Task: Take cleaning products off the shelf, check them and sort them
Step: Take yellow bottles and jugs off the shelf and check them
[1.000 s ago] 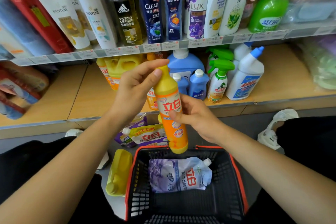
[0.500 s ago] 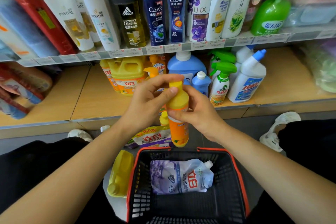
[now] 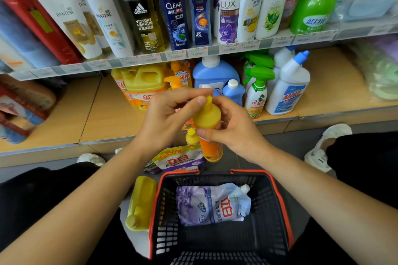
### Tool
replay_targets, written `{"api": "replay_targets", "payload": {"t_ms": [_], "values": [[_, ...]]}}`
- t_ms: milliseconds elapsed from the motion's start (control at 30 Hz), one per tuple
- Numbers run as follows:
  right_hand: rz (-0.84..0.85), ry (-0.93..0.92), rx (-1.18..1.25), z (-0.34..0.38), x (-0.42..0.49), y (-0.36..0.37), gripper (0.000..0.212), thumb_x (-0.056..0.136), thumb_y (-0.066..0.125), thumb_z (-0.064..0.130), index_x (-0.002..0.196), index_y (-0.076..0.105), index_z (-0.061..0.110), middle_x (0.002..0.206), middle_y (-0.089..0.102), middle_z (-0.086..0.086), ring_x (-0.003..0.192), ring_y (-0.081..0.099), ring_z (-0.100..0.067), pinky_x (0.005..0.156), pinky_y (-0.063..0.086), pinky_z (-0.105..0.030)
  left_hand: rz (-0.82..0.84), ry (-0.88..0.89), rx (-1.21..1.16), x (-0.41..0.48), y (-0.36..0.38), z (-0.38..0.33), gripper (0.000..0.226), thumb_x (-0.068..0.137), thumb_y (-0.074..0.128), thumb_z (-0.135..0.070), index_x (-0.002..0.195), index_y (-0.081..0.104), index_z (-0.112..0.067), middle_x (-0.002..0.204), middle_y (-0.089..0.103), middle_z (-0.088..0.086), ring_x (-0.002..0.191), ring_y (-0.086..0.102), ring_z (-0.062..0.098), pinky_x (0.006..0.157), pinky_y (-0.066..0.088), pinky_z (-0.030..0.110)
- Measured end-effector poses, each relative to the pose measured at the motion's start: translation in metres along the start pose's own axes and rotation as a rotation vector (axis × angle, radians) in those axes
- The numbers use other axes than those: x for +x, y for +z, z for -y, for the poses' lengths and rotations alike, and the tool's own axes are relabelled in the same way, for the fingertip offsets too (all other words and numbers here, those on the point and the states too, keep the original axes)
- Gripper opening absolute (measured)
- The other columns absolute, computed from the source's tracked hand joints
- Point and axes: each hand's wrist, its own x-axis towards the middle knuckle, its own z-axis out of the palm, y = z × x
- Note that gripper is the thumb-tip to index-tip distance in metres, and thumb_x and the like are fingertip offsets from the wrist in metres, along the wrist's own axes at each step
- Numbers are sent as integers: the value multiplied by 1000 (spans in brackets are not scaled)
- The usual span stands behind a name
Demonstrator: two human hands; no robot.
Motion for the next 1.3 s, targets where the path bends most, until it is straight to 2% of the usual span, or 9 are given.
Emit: {"api": "replay_targets", "payload": {"t_ms": [133, 400, 600, 700, 867, 1000, 1100, 1167, 1300], "values": [[27, 3, 17, 0, 0, 0, 67, 74, 87, 25, 132, 54, 18, 120, 70, -1, 113, 67, -20, 98, 53, -53, 7, 36, 72, -2, 0, -3, 30, 93, 69, -9, 122, 70, -2, 115, 74, 10, 109, 71, 19, 90, 59, 40], [33, -1, 14, -1, -2, 0, 70, 73, 87, 28, 133, 51, 23, 120, 70, 0, 112, 67, -17, 96, 55, -49, 41, 83, 91, -2, -3, -1, 29, 92, 70, -7, 121, 70, -4, 114, 74, 7, 109, 71, 14, 88, 59, 30], [43, 0, -33, -2, 0, 0, 64, 77, 86, 20, 134, 55, 16, 119, 70, 1, 113, 66, -13, 98, 54, -42, 15, -16, 9, 1, -6, 7, 25, 100, 60, -13, 121, 71, -7, 116, 75, 5, 110, 71, 20, 90, 60, 46], [6, -19, -19, 1, 2, -6, 58, 78, 85, 18, 130, 60, 17, 114, 73, 4, 107, 68, -10, 92, 56, -33, 132, -12, 62, 0, -4, 11, 38, 98, 65, -7, 135, 63, -13, 133, 67, 1, 123, 63, 12, 94, 58, 33], [-44, -34, -79, 1, 6, -19, 54, 77, 86, 25, 127, 65, 23, 112, 74, 8, 107, 67, -10, 93, 56, -35, 141, 3, 168, -6, -3, 23, 58, 95, 68, -2, 148, 51, -20, 143, 59, -4, 116, 63, 12, 85, 57, 22], [-165, -20, -6, 3, 9, -33, 38, 78, 84, 19, 111, 69, 32, 104, 75, 4, 100, 69, -18, 85, 58, -37, 229, -200, 237, -11, -2, 44, 65, 92, 74, -13, 149, 48, -29, 138, 62, -7, 117, 63, 10, 87, 58, 27], [-247, -39, 67, 11, 10, -44, 37, 79, 82, 15, 112, 68, 25, 111, 73, -5, 102, 70, -23, 87, 58, -44, 500, -348, 324, -19, 3, 61, 75, 88, 79, -27, 153, 41, -30, 147, 53, -9, 131, 55, 17, 99, 54, 38], [-286, -43, 132, 18, 11, -49, 35, 82, 80, 12, 113, 67, 21, 112, 73, -6, 101, 70, -24, 86, 58, -44, 654, -369, 285, -25, 12, 67, 84, 85, 80, -35, 156, 36, -31, 153, 47, -12, 138, 48, 12, 110, 46, 39], [-379, -16, 254, 28, 12, -60, 33, 85, 76, 9, 116, 64, 14, 108, 74, 1, 100, 71, -17, 79, 59, -35, 542, -435, 119, -31, 30, 70, 58, 85, 82, -33, 135, 54, -23, 126, 68, -1, 117, 64, 17, 104, 50, 49]]}}
